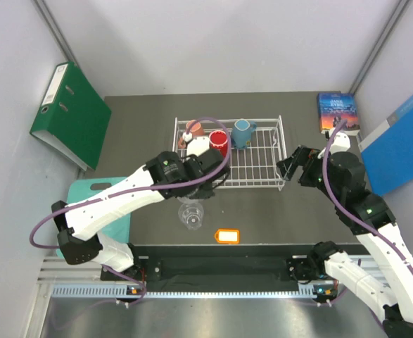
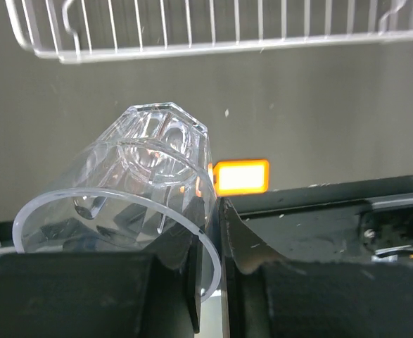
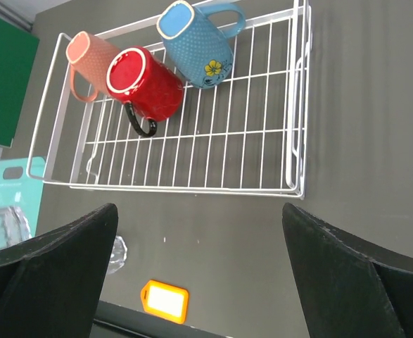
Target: Unload the cups from the dish rack
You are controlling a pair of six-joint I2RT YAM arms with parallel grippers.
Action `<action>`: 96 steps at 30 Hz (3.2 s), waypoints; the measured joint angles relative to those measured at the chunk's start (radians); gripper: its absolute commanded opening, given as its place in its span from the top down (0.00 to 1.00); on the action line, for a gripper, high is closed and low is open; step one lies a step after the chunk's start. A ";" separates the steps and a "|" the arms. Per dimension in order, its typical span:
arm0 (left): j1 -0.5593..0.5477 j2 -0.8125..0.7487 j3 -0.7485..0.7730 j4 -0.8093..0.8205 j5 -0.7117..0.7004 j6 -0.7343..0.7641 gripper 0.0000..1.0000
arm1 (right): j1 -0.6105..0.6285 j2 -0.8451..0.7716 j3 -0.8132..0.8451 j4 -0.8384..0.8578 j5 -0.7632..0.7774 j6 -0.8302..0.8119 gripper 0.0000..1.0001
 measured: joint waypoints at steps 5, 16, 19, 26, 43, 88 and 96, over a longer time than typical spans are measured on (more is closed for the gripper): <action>-0.050 -0.003 -0.137 -0.017 0.008 -0.070 1.00 | 0.000 0.002 -0.001 -0.002 0.000 -0.002 0.01; -0.064 -0.049 -0.351 -0.003 0.033 -0.135 1.00 | 0.000 0.005 -0.027 -0.008 -0.002 -0.003 0.01; -0.064 -0.051 -0.370 0.025 0.033 -0.135 1.00 | 0.000 0.005 -0.027 -0.007 -0.002 -0.003 0.01; -0.064 -0.051 -0.366 0.062 0.015 -0.130 1.00 | 0.000 0.006 -0.027 -0.007 -0.006 -0.003 0.01; -0.059 0.017 -0.388 0.155 -0.004 -0.095 1.00 | 0.001 0.024 -0.041 -0.005 -0.015 -0.004 0.00; 0.462 0.167 0.017 0.329 -0.146 0.314 0.02 | 0.005 0.087 -0.047 0.003 0.058 -0.028 0.04; 0.491 0.462 0.232 0.443 -0.073 0.625 0.08 | 0.005 0.122 -0.037 -0.005 0.051 -0.051 0.03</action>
